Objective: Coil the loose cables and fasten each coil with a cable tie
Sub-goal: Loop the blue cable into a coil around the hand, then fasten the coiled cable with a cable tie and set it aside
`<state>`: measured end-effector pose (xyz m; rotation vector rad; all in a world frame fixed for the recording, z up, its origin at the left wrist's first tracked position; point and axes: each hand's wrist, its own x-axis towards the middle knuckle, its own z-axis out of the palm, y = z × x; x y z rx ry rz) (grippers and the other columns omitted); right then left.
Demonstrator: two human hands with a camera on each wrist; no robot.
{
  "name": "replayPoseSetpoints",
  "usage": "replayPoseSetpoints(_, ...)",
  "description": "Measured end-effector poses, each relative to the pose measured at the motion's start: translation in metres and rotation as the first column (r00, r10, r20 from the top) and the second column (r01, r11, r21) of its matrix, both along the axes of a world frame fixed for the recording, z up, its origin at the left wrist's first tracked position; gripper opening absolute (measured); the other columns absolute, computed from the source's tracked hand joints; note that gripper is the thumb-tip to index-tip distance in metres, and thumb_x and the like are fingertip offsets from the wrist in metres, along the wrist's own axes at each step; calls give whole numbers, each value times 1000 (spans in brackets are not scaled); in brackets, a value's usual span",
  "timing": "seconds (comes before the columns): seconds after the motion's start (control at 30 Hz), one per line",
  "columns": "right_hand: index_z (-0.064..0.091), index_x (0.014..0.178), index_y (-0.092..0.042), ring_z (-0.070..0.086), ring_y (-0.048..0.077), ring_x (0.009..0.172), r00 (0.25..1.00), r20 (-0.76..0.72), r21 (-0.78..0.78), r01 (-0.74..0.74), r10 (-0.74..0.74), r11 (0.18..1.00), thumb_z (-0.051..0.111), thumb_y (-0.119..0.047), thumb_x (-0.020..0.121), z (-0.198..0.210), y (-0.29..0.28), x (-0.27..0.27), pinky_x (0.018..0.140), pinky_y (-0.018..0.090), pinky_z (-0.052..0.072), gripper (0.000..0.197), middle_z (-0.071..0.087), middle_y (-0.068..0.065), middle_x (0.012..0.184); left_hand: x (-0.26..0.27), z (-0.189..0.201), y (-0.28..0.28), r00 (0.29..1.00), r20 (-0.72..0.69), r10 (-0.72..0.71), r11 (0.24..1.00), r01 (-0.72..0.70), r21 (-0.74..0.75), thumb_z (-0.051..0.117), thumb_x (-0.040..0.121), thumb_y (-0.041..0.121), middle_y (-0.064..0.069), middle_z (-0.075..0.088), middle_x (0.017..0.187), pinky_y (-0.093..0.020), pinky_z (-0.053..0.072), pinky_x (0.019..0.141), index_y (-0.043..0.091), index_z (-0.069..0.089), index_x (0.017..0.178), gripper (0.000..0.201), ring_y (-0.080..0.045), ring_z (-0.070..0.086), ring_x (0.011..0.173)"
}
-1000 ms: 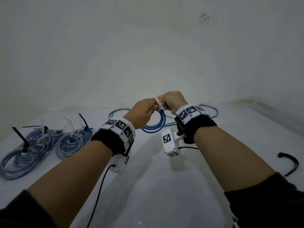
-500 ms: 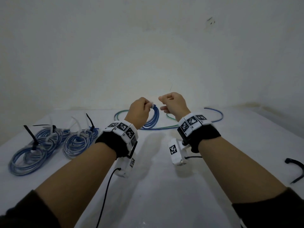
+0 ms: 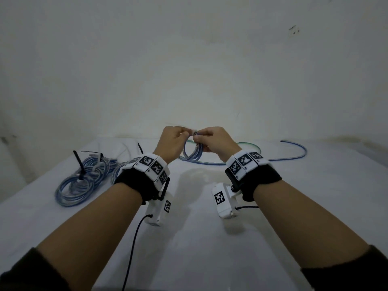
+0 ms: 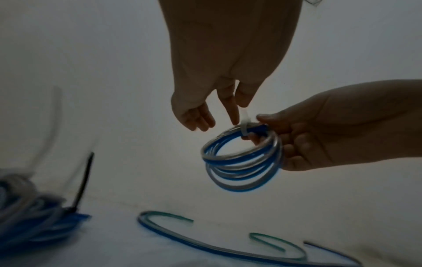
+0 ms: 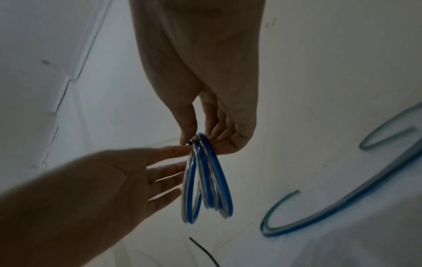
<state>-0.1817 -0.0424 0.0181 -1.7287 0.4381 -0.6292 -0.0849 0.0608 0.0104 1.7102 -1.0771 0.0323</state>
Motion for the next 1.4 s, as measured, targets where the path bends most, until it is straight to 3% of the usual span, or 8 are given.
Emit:
replayPoseSetpoints(0.13,59,111,11,55,12,60,989,41,203,-146,141,968,56,-2,90,-3,21,13,54,15,49,25,59,10,77,28,-8,36,995,72,62,983,-74,170,45,96,13,-7,56,123,-27,38,96,9,55,123,29,-18,52,112)
replayPoseSetpoints(0.23,59,111,8,58,12,60,965,61,294,-260,254,920,53,-2,92,-7,41,30,64,22,48,23,62,10,78,43,-12,70,994,-90,62,992,-51,117,51,94,13,-7,66,100,-27,51,73,15,60,111,20,-11,65,76)
replayPoseSetpoints(0.37,61,101,0,60,19,67,953,-72,162,-279,293,947,59,-7,89,-18,75,56,62,24,54,14,62,10,81,64,-20,109,973,-77,217,970,-206,133,62,88,15,-2,69,78,-19,53,53,12,62,97,10,-1,61,48)
replayPoseSetpoints(0.47,62,78,-10,61,25,73,951,-176,7,-256,253,967,67,-5,83,-34,99,78,78,42,57,9,61,12,78,76,-29,132,946,-71,317,930,-296,216,66,85,15,-2,67,71,-12,46,44,8,58,90,11,0,60,44)
replayPoseSetpoints(0.73,63,60,-14,68,32,85,929,-329,-149,-230,171,962,74,-7,76,-61,129,121,80,45,57,21,66,13,79,111,-38,173,908,4,419,821,-381,426,64,84,15,-6,68,75,-38,56,81,16,64,74,10,-19,64,69)
replayPoseSetpoints(1.0,66,74,-3,63,24,68,897,-403,-177,-269,180,947,76,-19,77,-62,110,122,73,41,59,19,66,15,76,110,7,148,924,-39,381,913,-370,171,52,92,19,-2,69,87,-34,54,74,11,60,98,13,-14,65,75)
replayPoseSetpoints(1.23,66,91,1,66,25,83,865,-501,-338,-166,-27,926,65,-17,86,-45,23,97,77,38,58,19,67,14,90,92,38,70,970,124,211,940,-236,245,51,92,21,1,68,87,-26,50,73,14,59,94,11,-13,65,78)
replayPoseSetpoints(1.4,70,101,0,63,25,94,741,-632,-556,-230,-226,799,68,-20,83,-47,-50,67,79,30,50,27,69,13,103,79,25,4,985,151,87,915,-139,380,52,90,21,-1,69,94,-31,51,78,16,59,91,9,-17,64,86)
